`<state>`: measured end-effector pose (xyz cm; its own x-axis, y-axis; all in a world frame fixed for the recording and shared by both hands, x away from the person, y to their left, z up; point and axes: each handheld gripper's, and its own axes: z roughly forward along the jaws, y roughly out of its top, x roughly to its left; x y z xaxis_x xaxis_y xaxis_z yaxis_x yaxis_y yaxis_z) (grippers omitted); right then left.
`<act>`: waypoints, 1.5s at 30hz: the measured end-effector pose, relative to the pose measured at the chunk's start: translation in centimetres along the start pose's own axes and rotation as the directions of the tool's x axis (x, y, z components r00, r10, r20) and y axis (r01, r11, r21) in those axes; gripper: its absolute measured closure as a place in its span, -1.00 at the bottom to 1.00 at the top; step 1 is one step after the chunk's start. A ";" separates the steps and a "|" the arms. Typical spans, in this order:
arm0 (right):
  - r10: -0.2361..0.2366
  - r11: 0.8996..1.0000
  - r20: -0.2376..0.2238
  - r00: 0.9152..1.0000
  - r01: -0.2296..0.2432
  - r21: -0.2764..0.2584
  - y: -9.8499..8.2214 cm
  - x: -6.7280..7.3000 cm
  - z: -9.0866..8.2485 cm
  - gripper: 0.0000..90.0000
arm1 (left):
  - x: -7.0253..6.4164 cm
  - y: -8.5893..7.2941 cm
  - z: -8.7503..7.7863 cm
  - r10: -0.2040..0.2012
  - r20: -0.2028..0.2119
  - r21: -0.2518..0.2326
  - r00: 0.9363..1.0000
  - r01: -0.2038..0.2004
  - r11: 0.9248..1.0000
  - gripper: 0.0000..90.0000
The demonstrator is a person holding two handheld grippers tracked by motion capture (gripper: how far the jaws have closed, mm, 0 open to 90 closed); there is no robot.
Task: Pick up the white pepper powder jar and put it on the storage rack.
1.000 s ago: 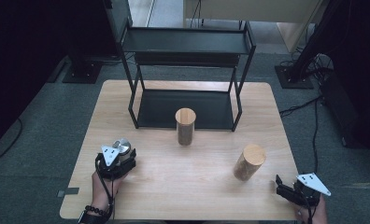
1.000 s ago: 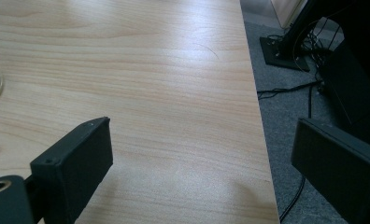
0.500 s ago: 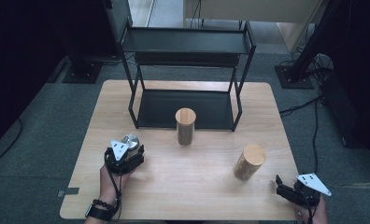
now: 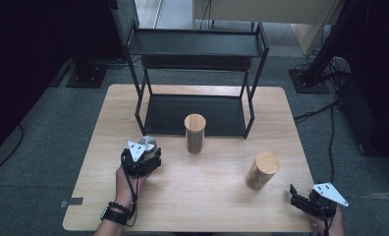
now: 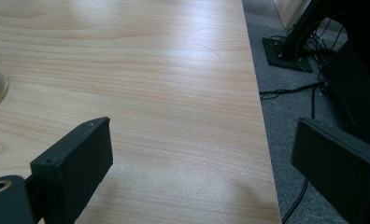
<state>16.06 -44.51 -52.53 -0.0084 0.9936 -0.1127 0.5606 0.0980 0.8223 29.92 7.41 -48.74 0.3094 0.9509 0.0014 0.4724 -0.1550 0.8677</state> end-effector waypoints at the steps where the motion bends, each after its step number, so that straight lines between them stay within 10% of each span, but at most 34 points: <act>1: 0.000 1.000 0.000 1.000 0.000 -0.001 0.0 0.0 0.0 -0.88 | -0.1 0.1 0.2 0.000 0.000 -0.002 1.000 0.000 1.000 -0.31; 45: 0.010 1.000 -0.020 1.000 -0.010 -0.007 0.0 -0.1 -0.1 -0.88 | -2.3 3.8 5.4 0.031 -0.018 0.024 0.999 -0.031 0.999 -0.31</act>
<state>15.97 -44.65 -52.50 -0.0193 0.9954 -0.0939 0.5549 0.0888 0.8271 35.45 3.18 -48.07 0.3088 0.9504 0.0374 0.4823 -0.1903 0.8551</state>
